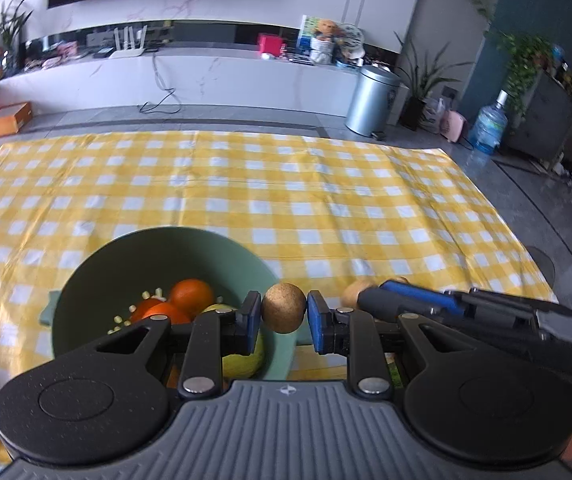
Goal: Organize fruits
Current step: 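Carry the kiwi into the colander with the left tool while the right tool carries its fruit there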
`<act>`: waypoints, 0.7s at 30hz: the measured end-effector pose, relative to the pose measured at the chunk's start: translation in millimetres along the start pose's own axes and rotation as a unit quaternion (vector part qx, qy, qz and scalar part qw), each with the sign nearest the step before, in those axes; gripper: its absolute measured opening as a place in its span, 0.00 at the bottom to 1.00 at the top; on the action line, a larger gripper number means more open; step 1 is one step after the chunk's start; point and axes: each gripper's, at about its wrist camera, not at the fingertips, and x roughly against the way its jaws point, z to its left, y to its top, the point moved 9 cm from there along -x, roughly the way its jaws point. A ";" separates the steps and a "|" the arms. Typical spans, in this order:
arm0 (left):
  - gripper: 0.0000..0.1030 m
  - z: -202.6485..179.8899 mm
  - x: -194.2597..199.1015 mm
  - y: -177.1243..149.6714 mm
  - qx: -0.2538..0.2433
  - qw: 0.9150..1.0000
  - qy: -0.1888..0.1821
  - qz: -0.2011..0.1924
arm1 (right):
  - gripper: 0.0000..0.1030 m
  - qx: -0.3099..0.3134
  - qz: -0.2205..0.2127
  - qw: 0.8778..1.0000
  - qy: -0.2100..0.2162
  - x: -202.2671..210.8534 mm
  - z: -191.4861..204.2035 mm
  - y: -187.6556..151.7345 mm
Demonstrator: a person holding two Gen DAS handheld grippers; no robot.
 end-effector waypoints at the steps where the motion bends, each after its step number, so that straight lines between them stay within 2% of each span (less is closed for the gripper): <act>1: 0.27 6.5 0.4 -0.7 0.011 1.000 0.000 0.000 | 0.17 0.009 0.005 1.000 0.006 -3.2 9.1 -1.7; 9: 0.27 43.5 -1.9 -8.7 0.068 0.998 -0.009 0.004 | 0.17 0.061 0.043 0.997 0.018 -28.8 52.2 -15.3; 14: 0.27 59.0 -11.6 -18.0 0.094 0.995 -0.016 0.017 | 0.17 0.077 0.067 0.995 0.012 -47.8 60.2 -23.5; 21: 0.27 67.6 -27.3 -28.1 0.104 0.994 -0.015 0.035 | 0.17 0.094 0.093 0.991 -0.007 -68.8 59.9 -34.1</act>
